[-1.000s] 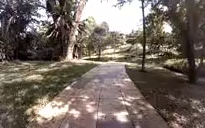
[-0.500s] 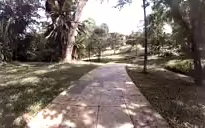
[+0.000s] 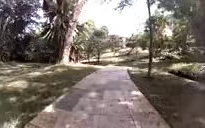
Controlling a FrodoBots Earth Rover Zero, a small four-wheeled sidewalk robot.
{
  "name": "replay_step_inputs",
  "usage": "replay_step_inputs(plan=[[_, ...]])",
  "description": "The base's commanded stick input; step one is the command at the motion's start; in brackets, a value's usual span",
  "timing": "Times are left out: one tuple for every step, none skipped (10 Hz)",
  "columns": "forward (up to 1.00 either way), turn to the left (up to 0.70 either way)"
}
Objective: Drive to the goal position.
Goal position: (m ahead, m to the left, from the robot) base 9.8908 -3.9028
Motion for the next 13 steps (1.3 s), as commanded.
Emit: replay_step_inputs(plan=[[0.0,0.0],[0.0,0.0],[0.0,0.0],[0.0,0.0],[0.05,0.0],[0.7,0.0],[0.7,0.0],[0.7,0.0],[0.7,-0.06],[0.7,-0.27],[0.7,-0.27],[0.7,-0.27],[0.7,-0.27]])
